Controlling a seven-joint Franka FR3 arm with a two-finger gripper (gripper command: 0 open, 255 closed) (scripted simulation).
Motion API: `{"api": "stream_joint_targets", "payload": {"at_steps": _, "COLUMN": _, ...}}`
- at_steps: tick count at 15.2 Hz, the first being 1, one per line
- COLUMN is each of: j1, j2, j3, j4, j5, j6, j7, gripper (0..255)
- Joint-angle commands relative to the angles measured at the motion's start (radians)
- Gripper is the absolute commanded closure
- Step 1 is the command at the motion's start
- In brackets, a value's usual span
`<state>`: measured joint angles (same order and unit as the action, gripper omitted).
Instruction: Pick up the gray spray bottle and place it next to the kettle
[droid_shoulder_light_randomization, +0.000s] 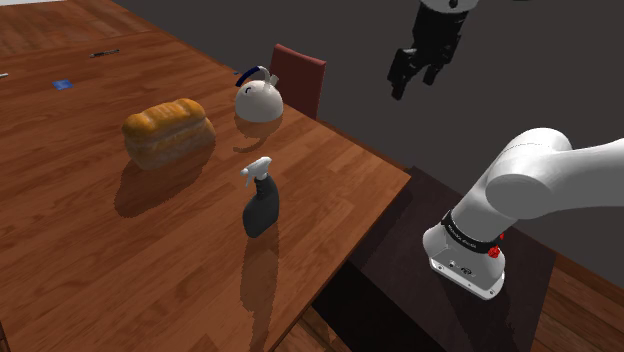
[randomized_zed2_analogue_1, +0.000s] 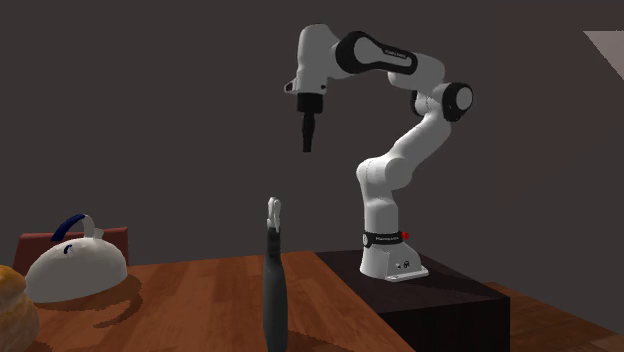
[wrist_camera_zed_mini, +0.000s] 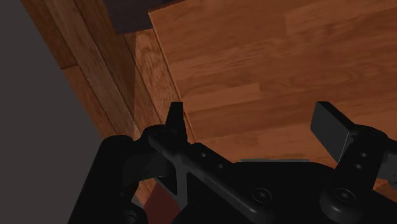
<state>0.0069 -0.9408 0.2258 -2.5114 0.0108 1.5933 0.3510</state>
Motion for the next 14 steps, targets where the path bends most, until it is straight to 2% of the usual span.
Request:
{"api": "stream_joint_targets", "payload": {"at_steps": 1, "j1": 0.000, "j2": -0.033, "j3": 0.074, "j4": -0.030, "j5": 0.044, "j6": 0.011, "j7": 0.115, "gripper": 0}}
{"api": "stream_joint_targets", "payload": {"at_steps": 8, "j1": -0.028, "j2": -0.035, "j3": 0.362, "j4": -0.041, "j5": 0.196, "j6": 0.064, "j7": 0.503, "gripper": 0}}
{"api": "stream_joint_targets", "payload": {"at_steps": 11, "j1": -0.069, "j2": 0.005, "j3": 0.496, "j4": -0.008, "j5": 0.248, "j6": 0.095, "j7": 0.669, "gripper": 0}}
{"api": "stream_joint_targets", "payload": {"at_steps": 14, "j1": -0.139, "j2": 0.059, "j3": 0.637, "j4": 0.046, "j5": 0.285, "j6": 0.127, "j7": 0.833, "gripper": 0}}
